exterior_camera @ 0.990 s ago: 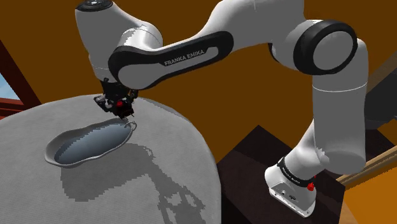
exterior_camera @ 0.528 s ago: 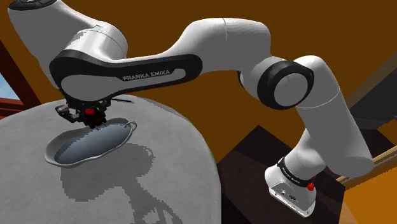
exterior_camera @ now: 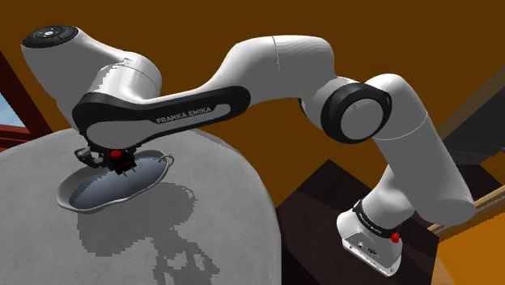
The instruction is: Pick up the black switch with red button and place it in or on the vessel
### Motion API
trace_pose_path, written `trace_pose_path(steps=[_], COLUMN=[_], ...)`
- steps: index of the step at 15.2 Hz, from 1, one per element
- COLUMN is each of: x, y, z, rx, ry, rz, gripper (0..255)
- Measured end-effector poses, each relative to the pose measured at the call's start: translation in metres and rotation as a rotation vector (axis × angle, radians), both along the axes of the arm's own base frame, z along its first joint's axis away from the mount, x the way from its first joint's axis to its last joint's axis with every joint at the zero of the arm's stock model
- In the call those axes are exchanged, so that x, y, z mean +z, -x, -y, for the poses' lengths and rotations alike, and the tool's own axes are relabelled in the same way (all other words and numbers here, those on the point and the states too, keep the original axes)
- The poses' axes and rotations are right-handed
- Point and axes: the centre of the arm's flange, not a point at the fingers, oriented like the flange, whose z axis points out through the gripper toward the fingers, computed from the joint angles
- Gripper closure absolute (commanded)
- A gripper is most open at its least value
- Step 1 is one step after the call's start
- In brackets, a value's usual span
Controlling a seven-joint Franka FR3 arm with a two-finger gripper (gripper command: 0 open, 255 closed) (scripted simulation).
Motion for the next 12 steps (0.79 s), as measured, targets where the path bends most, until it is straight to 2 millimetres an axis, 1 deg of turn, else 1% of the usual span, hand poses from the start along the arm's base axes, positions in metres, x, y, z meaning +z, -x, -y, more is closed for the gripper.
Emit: trace_pose_path(steps=[6, 12], x=[-0.028, -0.031], y=[-0.001, 0.0], z=[0.001, 0.0], rx=[0.0, 0.0], ry=[0.0, 0.0], rz=[0.0, 0.0], gripper=[255, 255])
